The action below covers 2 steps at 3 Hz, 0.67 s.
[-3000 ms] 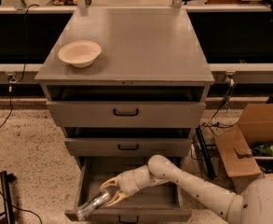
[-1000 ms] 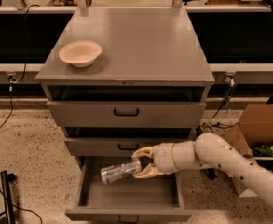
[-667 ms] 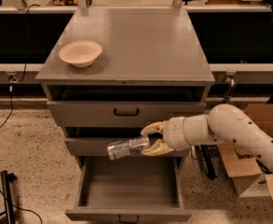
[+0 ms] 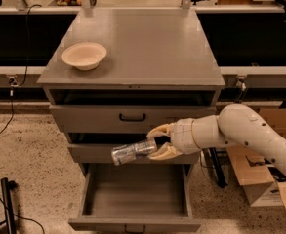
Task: Pick redbull can from bottom drawer and place on counter
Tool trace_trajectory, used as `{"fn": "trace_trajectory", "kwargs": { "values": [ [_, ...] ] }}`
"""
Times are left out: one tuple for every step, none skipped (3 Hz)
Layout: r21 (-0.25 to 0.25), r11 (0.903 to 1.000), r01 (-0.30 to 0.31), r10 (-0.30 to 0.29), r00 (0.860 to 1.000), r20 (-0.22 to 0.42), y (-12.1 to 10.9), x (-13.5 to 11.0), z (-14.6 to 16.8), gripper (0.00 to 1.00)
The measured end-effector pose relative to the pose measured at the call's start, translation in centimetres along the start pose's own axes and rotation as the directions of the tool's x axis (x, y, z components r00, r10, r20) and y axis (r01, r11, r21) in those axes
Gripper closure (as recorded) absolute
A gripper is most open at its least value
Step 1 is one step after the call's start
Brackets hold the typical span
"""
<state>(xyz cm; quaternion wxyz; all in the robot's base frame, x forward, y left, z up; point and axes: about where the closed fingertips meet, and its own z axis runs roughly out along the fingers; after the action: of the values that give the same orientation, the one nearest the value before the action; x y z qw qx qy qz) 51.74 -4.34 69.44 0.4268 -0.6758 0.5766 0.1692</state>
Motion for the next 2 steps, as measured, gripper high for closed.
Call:
{"fn": "trace_trajectory", "kwargs": {
  "values": [
    [0.033,0.9978,0.058,-0.057,0.998,-0.032,-2.0,-2.3,-2.4,1.00],
    [0.058,0.9958,0.071,-0.068,0.997,-0.045,-5.1,-4.1,-5.5,1.00]
  ]
}}
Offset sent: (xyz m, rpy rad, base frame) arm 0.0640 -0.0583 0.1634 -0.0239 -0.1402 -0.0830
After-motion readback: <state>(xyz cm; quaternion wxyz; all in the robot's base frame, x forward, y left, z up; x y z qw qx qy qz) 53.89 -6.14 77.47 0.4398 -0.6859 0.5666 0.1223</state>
